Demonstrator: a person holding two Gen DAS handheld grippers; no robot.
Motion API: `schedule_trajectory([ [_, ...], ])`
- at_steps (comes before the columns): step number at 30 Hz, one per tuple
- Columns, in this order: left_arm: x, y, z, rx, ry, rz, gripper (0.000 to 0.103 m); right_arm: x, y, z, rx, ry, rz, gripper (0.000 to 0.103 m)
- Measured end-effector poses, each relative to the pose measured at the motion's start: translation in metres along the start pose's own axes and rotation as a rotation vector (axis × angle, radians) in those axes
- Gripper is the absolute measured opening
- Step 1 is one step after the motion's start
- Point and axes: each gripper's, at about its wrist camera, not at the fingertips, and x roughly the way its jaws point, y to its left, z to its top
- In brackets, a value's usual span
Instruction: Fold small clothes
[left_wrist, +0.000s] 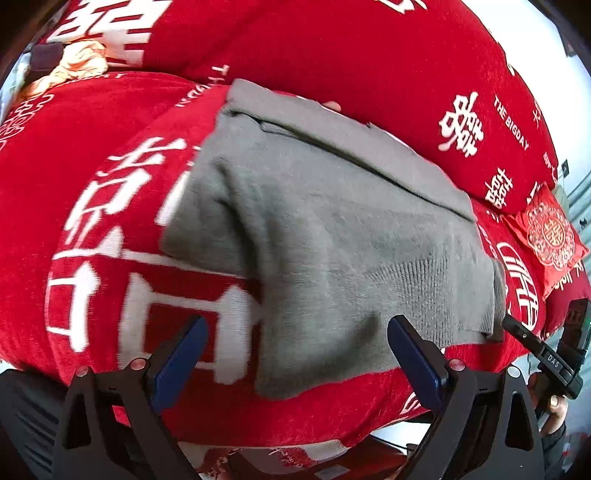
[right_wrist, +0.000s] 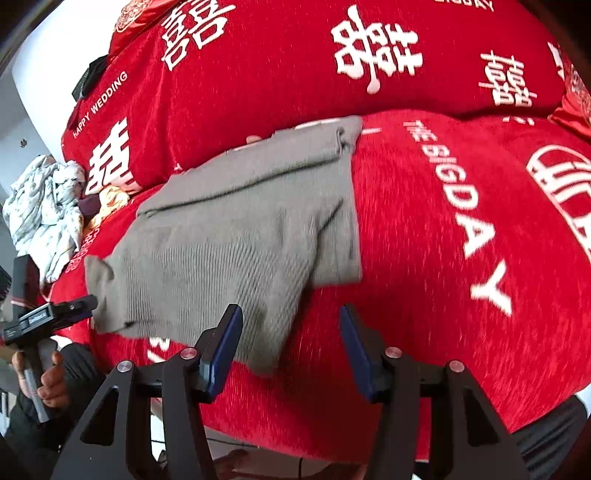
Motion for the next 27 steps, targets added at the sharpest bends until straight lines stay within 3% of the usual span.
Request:
schedule_trajectory([
  [4, 0.004, -0.009, 0.0, 0.031, -0.008, 0.03, 0.098, 0.01, 0.003, -0.001, 0.004, 0.027, 0.036, 0.058],
  [6, 0.003, -0.011, 0.001, 0.031, -0.007, 0.023, 0.091, 0.015, 0.009, 0.001, -0.023, 0.023, 0.045, 0.058],
  [7, 0.003, -0.012, 0.001, 0.033, -0.008, 0.029, 0.075, 0.017, 0.011, 0.002, -0.036, 0.022, 0.052, 0.057],
  [9, 0.003, -0.013, 0.003, 0.04, -0.004, 0.037, 0.062, 0.021, 0.013, 0.004, -0.049, 0.026, 0.049, 0.049],
  [10, 0.003, -0.013, 0.004, 0.04, 0.001, 0.037, 0.048, 0.022, 0.015, 0.005, -0.063, 0.031, 0.058, 0.04],
  [11, 0.004, -0.013, 0.004, 0.041, 0.005, 0.048, 0.039, 0.023, 0.017, 0.005, -0.075, 0.043, 0.074, 0.019],
  [12, 0.004, -0.013, 0.004, 0.043, 0.004, 0.055, 0.035, 0.023, 0.02, 0.004, -0.092, 0.058, 0.085, 0.013],
  [14, 0.003, -0.013, 0.001, 0.046, 0.011, 0.046, 0.01, 0.02, 0.028, 0.001, -0.139, 0.047, 0.065, 0.011],
  [21, -0.033, -0.022, -0.003, 0.078, -0.069, 0.019, 0.01, -0.018, 0.032, 0.012, -0.131, -0.042, 0.156, 0.01],
  [27, -0.066, -0.027, 0.023, 0.061, -0.172, -0.002, 0.01, -0.048, 0.042, 0.046, -0.103, -0.142, 0.234, 0.01],
])
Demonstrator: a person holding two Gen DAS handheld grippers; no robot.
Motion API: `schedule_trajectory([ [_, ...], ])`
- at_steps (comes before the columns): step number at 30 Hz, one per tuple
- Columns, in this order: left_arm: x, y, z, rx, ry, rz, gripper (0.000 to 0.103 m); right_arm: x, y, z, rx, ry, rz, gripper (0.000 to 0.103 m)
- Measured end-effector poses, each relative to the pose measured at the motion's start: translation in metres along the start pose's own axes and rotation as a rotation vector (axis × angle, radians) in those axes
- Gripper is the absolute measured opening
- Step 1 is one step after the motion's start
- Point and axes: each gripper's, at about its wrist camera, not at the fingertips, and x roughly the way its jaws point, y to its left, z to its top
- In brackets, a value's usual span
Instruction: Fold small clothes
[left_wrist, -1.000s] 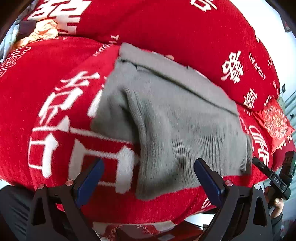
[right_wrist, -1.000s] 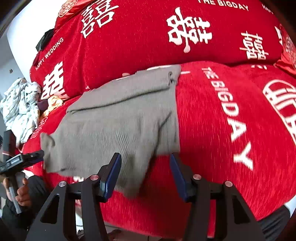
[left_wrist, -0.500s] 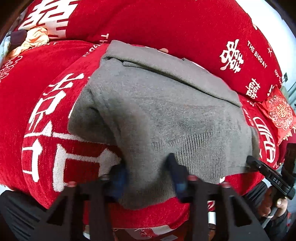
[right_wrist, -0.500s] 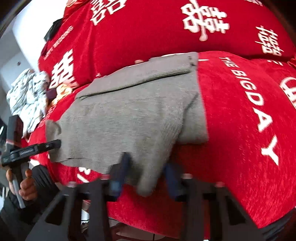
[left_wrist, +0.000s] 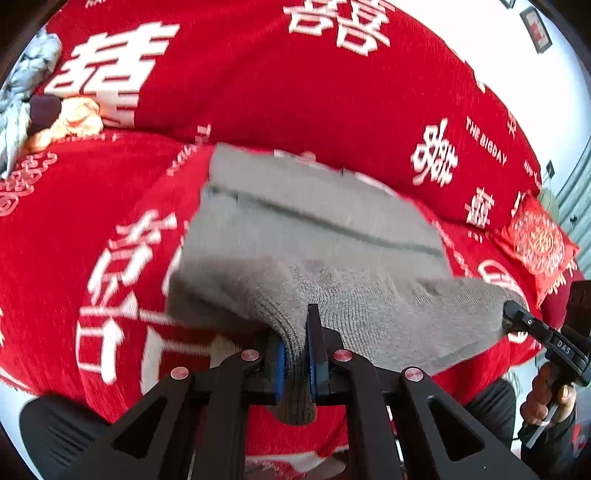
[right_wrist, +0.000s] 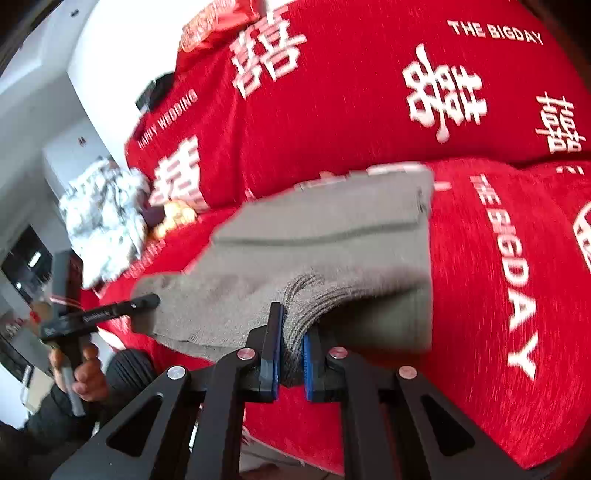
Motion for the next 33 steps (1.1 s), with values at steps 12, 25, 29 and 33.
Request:
schedule_trajectory([
  [12, 0.017, -0.005, 0.059, -0.015, -0.013, 0.031, 0.01, 0.02, 0.002, 0.053, 0.023, -0.042, -0.063, 0.01],
  [25, 0.065, -0.012, 0.091, -0.006, 0.043, 0.117, 0.01, 0.061, -0.013, 0.081, 0.061, 0.005, -0.169, 0.01],
  [29, 0.071, -0.013, 0.097, 0.006, 0.046, 0.133, 0.01, 0.071, -0.017, 0.088, 0.071, 0.015, -0.179, 0.01],
  [33, 0.077, -0.014, 0.107, 0.009, 0.053, 0.141, 0.01, 0.079, -0.02, 0.095, 0.078, 0.021, -0.186, 0.01],
])
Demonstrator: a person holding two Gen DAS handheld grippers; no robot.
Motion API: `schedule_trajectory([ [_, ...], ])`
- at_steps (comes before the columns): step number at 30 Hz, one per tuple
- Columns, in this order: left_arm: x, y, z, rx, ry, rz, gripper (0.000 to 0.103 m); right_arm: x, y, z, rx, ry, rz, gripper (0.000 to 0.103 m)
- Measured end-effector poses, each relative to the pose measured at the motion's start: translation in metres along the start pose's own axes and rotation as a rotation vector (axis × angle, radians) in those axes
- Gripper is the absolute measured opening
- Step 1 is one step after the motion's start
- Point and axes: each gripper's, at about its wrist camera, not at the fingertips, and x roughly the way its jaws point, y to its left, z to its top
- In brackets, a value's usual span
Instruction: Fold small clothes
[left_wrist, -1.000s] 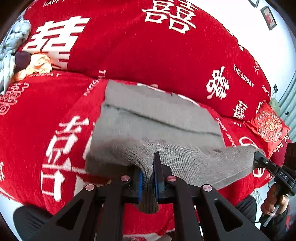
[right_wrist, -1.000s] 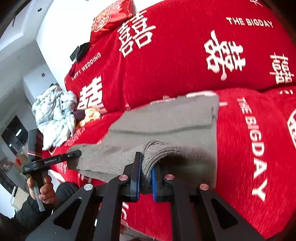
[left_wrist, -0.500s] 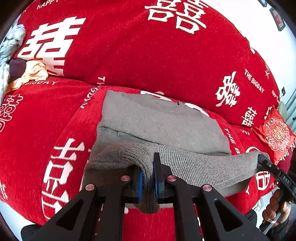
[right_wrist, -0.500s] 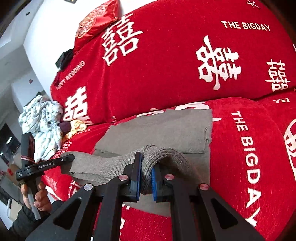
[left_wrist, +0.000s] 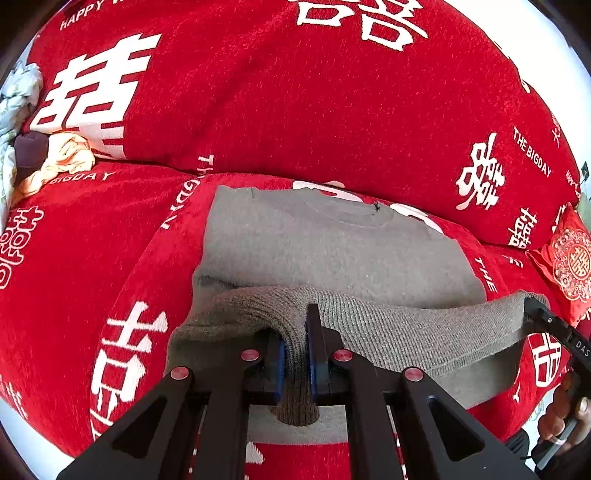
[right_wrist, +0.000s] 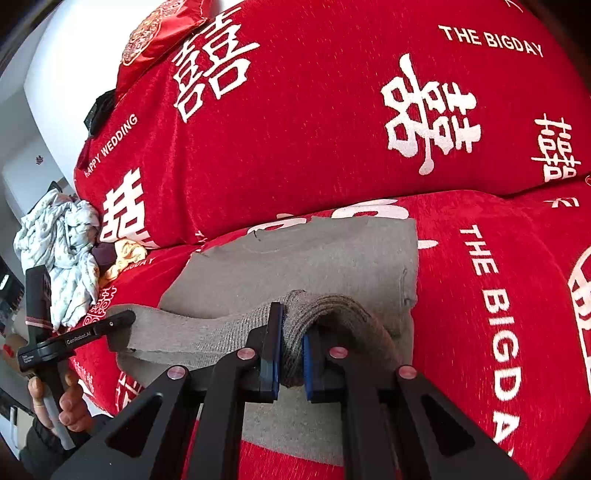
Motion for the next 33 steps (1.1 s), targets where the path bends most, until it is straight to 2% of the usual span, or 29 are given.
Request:
schedule_trajectory([
  [33, 0.025, -0.013, 0.079, 0.007, 0.001, 0.024, 0.01, 0.033, 0.007, 0.075, -0.003, 0.003, -0.064, 0.01],
])
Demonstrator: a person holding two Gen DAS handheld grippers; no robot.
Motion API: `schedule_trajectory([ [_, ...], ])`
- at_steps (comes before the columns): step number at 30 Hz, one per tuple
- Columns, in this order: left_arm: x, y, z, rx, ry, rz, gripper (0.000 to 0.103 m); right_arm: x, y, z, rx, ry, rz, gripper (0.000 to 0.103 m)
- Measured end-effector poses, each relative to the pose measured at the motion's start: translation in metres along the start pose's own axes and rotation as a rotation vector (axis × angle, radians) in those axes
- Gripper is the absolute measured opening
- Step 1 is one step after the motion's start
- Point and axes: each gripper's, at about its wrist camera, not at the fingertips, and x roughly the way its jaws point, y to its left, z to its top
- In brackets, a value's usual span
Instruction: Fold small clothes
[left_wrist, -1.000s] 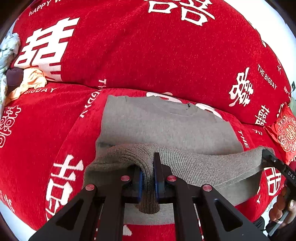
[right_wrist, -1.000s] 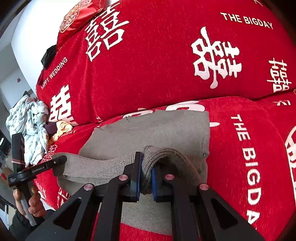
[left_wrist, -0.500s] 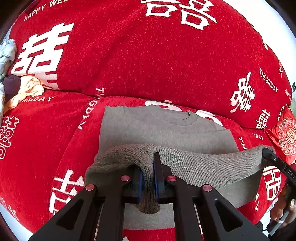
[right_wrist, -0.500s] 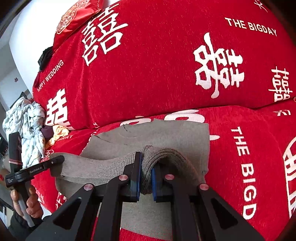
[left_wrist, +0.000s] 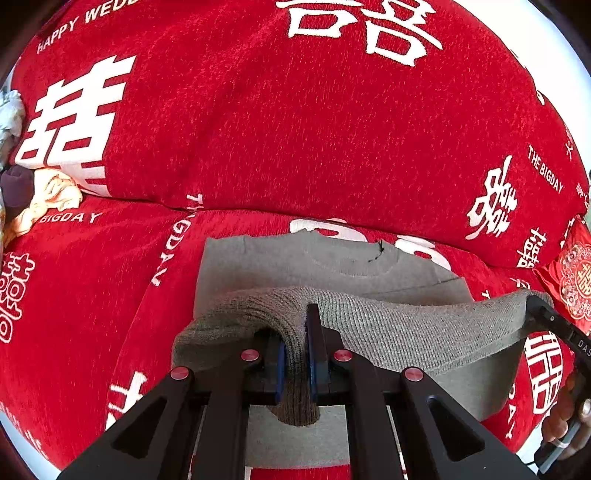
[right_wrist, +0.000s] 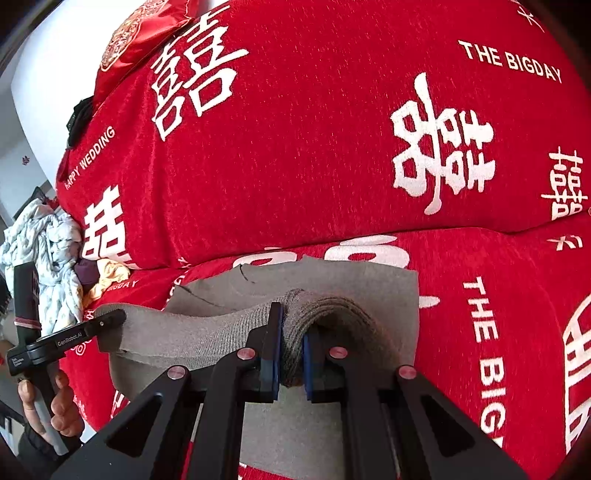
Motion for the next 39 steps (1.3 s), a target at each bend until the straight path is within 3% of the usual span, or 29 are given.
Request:
schedule_trajectory([
  [25, 0.079, -0.001, 0.041, 0.003, 0.082, 0.036, 0.01, 0.087, -0.025, 0.028, 0.026, 0.092, -0.058, 0.01],
  [39, 0.135, 0.012, 0.04, -0.021, 0.157, 0.039, 0.01, 0.137, -0.051, 0.023, 0.062, 0.167, -0.097, 0.01],
])
